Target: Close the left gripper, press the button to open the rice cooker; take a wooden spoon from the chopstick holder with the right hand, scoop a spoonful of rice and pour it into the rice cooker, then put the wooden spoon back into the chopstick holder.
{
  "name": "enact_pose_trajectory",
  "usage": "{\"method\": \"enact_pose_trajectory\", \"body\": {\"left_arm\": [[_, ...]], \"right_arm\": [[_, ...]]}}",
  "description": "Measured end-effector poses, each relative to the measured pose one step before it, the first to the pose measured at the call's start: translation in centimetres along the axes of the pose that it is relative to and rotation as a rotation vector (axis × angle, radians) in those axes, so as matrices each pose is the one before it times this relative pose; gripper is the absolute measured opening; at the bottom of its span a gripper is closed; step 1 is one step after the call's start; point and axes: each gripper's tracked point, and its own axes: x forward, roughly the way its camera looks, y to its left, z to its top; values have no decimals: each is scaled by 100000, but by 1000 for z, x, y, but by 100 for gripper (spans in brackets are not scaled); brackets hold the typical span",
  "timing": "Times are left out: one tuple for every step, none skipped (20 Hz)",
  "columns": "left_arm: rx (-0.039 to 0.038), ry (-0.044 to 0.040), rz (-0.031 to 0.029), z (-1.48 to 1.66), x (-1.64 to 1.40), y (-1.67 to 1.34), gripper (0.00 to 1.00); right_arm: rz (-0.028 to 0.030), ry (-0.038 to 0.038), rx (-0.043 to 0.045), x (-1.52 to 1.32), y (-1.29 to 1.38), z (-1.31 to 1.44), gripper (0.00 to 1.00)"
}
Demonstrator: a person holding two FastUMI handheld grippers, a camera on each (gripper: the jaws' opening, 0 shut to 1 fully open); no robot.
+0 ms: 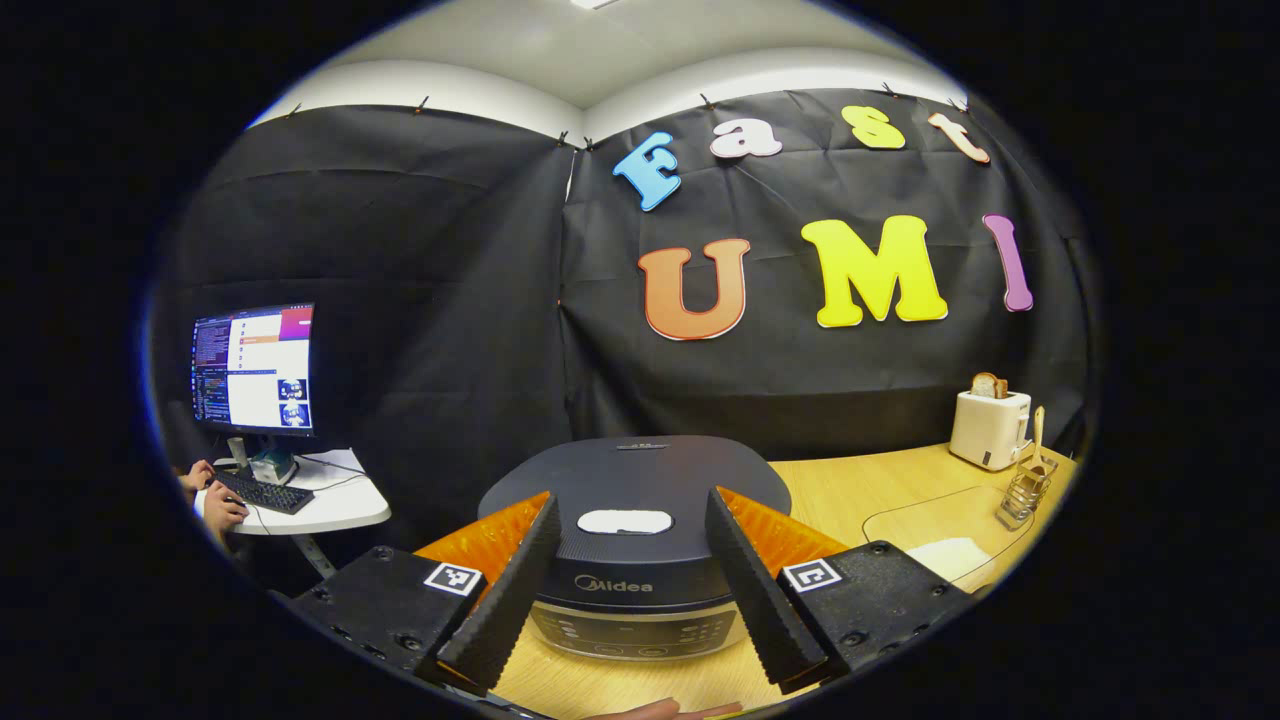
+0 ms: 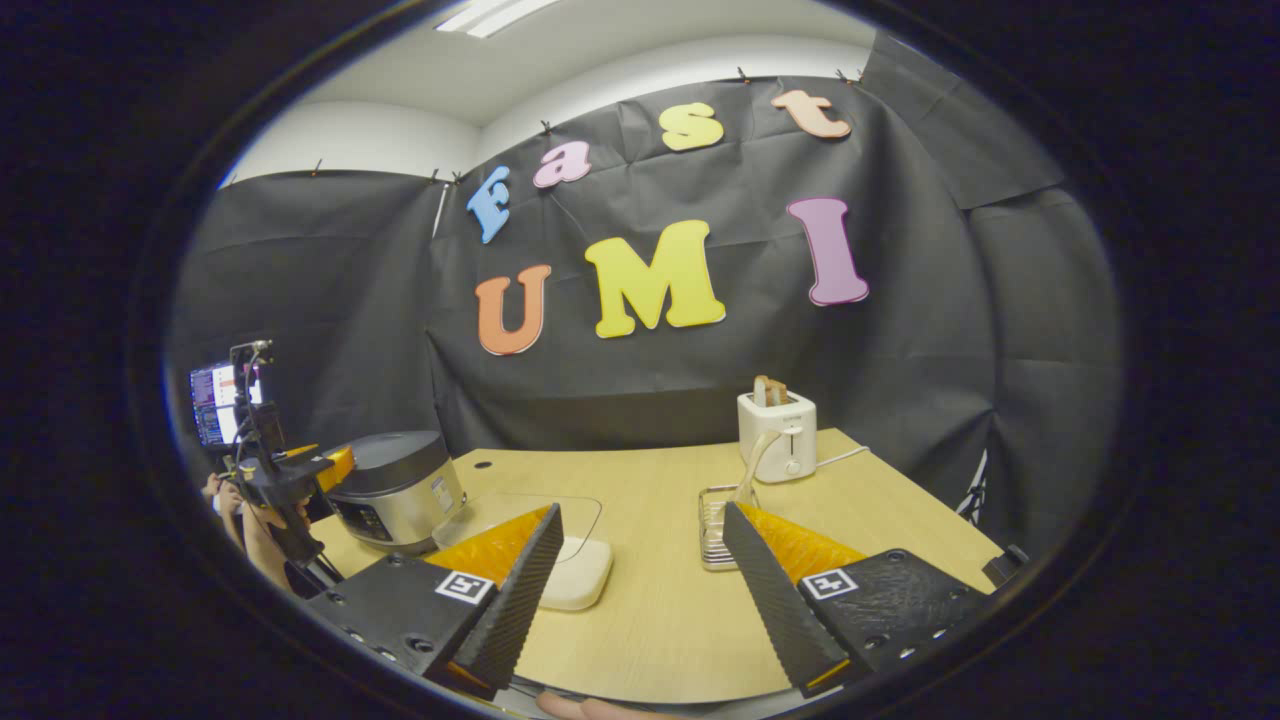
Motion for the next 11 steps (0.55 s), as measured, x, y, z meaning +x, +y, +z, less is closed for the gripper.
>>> {"method": "enact_pose_trajectory", "body": {"left_arm": [[-636,-397,-801,631,-673,-628,93],[-1061,224,-1374,638,-748,-890,93],[-700,-395,-2533,736,-791,-1174,93],[-267,205,-2965,711,-826,-1550,93],[-478,500,-4394,378,-845,-1699,93],[-158,1560,-3392,216,-889,-1817,87],[821,-280,-1243,458,-770,-898,93],[965,-112,-1081,289,-796,-1029,95],[-163,604,-1466,-91,-869,-1110,95],[-282,690,-1371,-202,-739,-1094,96],[370,181,-2101,-96,-675,-1260,96]], "right_arm": [[246,-928,-830,-309,106,249,92],[-341,-1325,-902,-324,-125,422,96],[-741,-1510,-987,-222,-201,481,92],[-1145,-1498,-931,-271,-191,539,91],[-1975,-885,-848,-105,-289,389,100],[-2328,10,-669,-85,-387,222,92],[-1182,-482,-476,-96,-192,247,96],[-1245,261,-502,-18,90,181,95],[-1198,751,-941,-25,-170,-143,91],[-1469,1238,-1350,249,-294,-263,96],[-1283,1118,-1612,17,-340,-422,96]]}}
